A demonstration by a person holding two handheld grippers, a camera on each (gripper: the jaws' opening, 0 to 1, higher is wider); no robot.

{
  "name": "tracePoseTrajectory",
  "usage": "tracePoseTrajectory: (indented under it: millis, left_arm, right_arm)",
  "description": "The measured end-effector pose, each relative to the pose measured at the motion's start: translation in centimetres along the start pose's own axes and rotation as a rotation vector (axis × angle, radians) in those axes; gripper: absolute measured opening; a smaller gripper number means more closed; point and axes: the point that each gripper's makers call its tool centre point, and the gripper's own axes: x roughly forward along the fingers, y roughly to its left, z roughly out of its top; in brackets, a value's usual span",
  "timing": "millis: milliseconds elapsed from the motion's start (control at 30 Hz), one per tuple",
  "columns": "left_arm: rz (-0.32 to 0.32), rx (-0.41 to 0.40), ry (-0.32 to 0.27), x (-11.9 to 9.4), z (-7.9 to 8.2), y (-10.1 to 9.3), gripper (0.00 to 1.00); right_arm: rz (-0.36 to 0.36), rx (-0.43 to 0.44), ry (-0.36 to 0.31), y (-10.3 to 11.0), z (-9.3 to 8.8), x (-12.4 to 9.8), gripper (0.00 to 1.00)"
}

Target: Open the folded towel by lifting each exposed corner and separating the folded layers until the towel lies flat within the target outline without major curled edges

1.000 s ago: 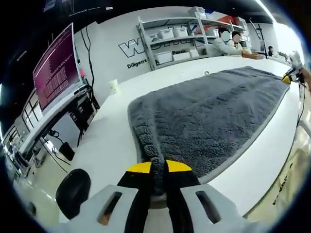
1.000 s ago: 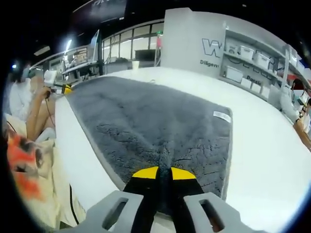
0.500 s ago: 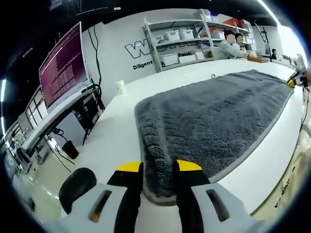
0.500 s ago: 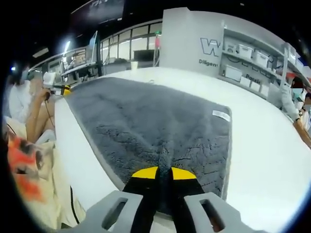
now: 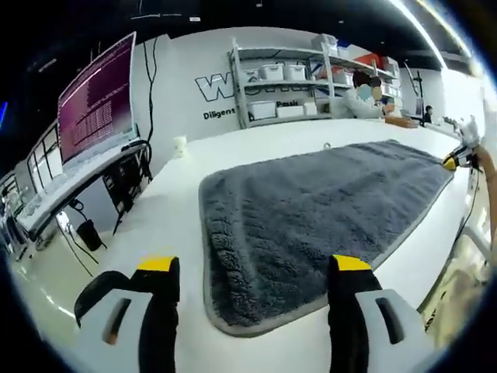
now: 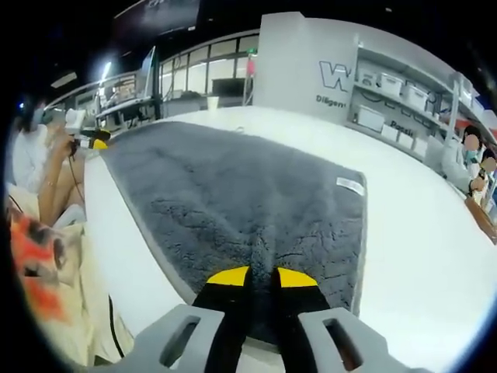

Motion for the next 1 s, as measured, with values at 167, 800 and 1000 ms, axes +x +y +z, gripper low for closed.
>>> tracePoseTrajectory:
  millis: [167,800,1000]
  left_arm:
    - [0.091,-0.049,-0.081,-0.8,1.3,2.1,0.67]
    - [0.192,0.045,0.058,0.1,-2.0,4.2,0.26]
    - [0.208,0.09,0.095,0.7,-2.7,4.4,0.16]
  right_arm:
    - [-0.001,-0.007,0.001,-0.1,0.0,0.0,0.06]
    - [0.0,-0.014,0.0,-0.1,0.1,0.1,0.05]
    - [0.003,-0.013,-0.003,-0.1,0.1,0.1,0.05]
